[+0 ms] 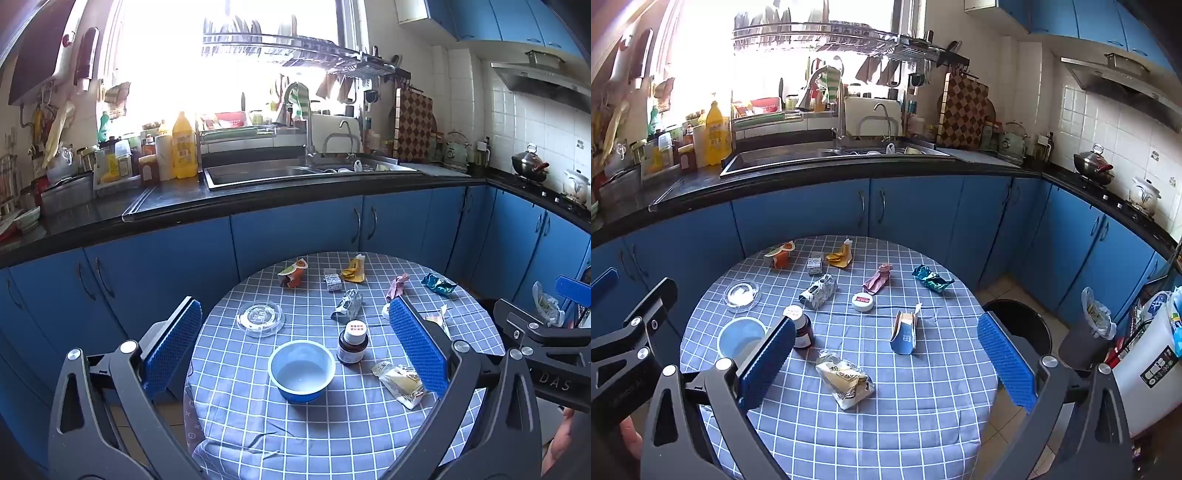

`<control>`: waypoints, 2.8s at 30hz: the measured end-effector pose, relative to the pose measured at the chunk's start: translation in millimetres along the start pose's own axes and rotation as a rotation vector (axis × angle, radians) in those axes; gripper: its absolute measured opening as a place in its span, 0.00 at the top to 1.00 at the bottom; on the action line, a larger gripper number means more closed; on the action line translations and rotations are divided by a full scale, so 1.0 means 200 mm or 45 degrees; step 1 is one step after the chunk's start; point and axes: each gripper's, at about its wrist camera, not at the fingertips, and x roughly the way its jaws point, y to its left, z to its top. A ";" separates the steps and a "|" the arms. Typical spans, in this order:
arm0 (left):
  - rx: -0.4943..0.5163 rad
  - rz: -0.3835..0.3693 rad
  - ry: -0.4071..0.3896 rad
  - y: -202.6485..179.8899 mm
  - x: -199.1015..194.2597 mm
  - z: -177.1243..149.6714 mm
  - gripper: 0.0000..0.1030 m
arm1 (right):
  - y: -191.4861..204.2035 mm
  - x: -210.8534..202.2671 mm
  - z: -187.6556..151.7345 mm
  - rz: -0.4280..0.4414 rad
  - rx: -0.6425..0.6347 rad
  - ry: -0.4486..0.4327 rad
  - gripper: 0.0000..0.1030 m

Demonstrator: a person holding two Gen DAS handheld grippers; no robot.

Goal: Collect trash

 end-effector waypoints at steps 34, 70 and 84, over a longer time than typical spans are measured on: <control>-0.012 -0.008 0.032 -0.01 0.04 -0.04 0.03 | 0.00 0.01 0.00 0.001 -0.002 0.005 0.07; -0.012 -0.011 0.032 -0.01 0.03 -0.03 0.03 | 0.00 0.01 0.00 0.001 -0.001 0.005 0.07; -0.014 -0.010 0.024 -0.01 0.01 -0.01 0.03 | 0.00 -0.01 0.01 0.006 -0.005 0.005 0.07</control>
